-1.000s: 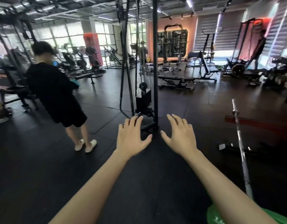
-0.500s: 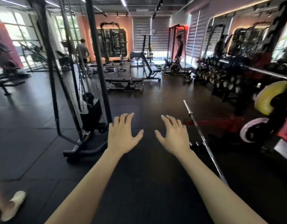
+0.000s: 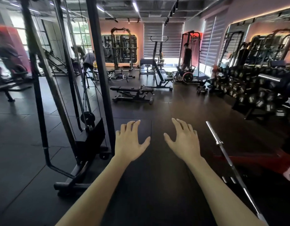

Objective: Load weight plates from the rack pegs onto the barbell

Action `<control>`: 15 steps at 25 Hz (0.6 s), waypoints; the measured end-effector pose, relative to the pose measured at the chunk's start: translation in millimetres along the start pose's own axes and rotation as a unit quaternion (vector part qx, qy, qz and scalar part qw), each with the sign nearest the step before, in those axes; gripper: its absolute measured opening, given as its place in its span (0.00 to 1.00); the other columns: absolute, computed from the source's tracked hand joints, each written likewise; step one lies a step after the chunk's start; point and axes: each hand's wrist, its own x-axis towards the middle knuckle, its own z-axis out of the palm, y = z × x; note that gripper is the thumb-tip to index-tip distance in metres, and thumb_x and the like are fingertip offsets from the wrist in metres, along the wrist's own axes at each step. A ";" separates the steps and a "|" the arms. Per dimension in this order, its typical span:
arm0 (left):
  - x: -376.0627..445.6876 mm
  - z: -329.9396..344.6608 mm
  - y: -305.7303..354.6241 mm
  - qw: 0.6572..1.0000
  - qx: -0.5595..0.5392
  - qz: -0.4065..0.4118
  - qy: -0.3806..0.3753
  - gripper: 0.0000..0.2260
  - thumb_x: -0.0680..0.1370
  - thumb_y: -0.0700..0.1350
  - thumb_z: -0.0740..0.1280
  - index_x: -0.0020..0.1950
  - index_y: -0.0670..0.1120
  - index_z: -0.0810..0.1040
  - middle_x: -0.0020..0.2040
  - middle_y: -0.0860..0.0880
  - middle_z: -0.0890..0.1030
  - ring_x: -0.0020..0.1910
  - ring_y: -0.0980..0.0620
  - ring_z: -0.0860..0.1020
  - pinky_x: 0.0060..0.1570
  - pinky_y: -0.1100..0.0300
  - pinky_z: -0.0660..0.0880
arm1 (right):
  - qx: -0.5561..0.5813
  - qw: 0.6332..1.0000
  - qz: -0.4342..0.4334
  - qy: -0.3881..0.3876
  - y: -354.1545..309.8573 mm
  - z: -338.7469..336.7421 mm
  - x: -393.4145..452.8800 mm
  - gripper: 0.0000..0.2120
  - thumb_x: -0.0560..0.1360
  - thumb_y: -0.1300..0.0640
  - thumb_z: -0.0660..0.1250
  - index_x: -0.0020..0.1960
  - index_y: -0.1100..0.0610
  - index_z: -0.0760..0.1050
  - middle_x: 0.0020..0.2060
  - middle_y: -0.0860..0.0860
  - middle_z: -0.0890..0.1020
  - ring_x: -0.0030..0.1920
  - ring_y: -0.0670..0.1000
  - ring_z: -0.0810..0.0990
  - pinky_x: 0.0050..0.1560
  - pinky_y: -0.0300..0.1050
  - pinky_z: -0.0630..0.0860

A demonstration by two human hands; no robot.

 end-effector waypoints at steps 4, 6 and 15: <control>105.0 60.5 -36.0 0.999 -0.027 0.017 0.025 0.34 0.75 0.67 0.58 0.76 0.50 0.62 0.71 0.49 0.68 0.66 0.45 0.67 0.61 0.46 0.68 | -0.022 1.000 0.012 0.006 8.0 69.4 91.8 0.32 0.74 0.39 0.63 0.73 0.53 0.65 0.69 0.52 0.71 0.65 0.57 0.71 0.60 0.57 0.71; 166.4 94.7 -54.1 0.998 -0.045 0.022 0.035 0.35 0.74 0.68 0.56 0.75 0.49 0.63 0.70 0.49 0.69 0.65 0.44 0.67 0.60 0.46 0.69 | -0.031 0.999 0.027 -0.003 12.7 101.9 144.4 0.32 0.75 0.39 0.62 0.74 0.53 0.64 0.69 0.52 0.71 0.66 0.57 0.70 0.61 0.57 0.70; 398.2 254.7 -59.1 0.995 -0.073 0.070 0.013 0.35 0.74 0.68 0.56 0.75 0.50 0.63 0.69 0.50 0.70 0.64 0.45 0.68 0.58 0.48 0.69 | -0.027 0.995 0.098 0.007 93.4 236.8 342.6 0.32 0.75 0.38 0.61 0.75 0.51 0.61 0.71 0.49 0.68 0.69 0.53 0.67 0.64 0.54 0.67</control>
